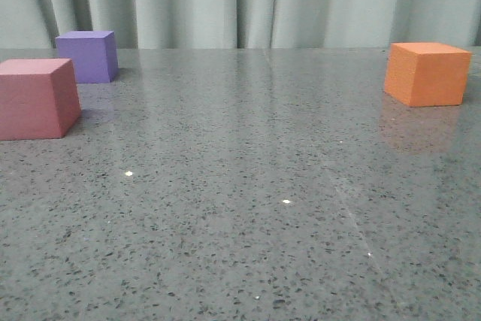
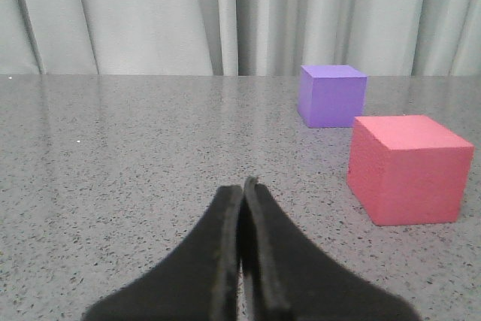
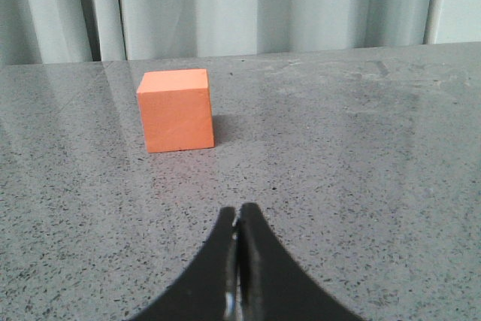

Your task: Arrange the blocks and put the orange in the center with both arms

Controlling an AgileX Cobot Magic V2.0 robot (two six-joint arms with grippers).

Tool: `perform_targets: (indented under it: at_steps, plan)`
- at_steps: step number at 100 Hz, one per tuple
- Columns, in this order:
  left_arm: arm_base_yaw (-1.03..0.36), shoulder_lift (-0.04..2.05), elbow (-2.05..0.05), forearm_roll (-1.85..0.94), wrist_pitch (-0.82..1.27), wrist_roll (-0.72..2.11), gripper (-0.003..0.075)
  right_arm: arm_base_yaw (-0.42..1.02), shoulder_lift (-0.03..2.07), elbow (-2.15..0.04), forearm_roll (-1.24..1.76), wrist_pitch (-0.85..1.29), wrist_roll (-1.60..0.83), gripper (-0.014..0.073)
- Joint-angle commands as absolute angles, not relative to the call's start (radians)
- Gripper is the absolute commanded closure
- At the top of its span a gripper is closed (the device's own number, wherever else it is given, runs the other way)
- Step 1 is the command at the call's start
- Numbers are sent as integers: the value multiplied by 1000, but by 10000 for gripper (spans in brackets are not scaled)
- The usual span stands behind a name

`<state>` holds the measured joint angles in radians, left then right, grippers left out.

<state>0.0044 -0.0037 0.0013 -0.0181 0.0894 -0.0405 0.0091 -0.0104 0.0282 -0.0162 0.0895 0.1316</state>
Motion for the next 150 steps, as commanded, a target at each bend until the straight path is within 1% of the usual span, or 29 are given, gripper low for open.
perform_targets:
  at_steps: [1, 14, 20, 38, 57, 77, 98, 116, 132, 137, 141, 146, 150]
  plan:
    - [5, -37, 20, -16, -13, -49, 739, 3, -36, 22, -33, -13, 125, 714]
    - [5, -37, 20, -13, -32, -49, 740, 2, -36, 22, -32, -81, 125, 714]
    - [5, -37, 15, -13, -69, -49, 740, 2, -35, 14, -22, -80, 125, 714]
    - [5, -27, -69, -13, -72, -49, 740, 2, -14, -72, 0, 92, 125, 714]
    - [5, 52, -238, -13, -12, -49, 740, 2, 79, -266, 30, 310, 125, 714]
    - [5, 211, -456, -13, 132, -49, 740, 2, 213, -473, 78, 506, 125, 714]
    - [5, 408, -656, -13, 274, -49, 740, 2, 370, -645, 78, 634, 125, 714]
    - [5, 558, -778, -13, 357, -49, 739, 2, 510, -753, 75, 695, 125, 714]
    - [5, 655, -836, -13, 420, -49, 737, 2, 606, -802, 75, 714, 125, 713]
    - [5, 678, -847, -15, 434, -49, 727, 2, 626, -809, 75, 715, 125, 711]
    - [5, 689, -849, -19, 435, -49, 702, 2, 639, -813, 75, 715, 125, 705]
    - [5, 700, -851, -21, 435, -49, 650, 2, 650, -815, 75, 715, 125, 680]
    - [5, 702, -851, -25, 436, -49, 588, 2, 657, -815, 75, 715, 125, 643]
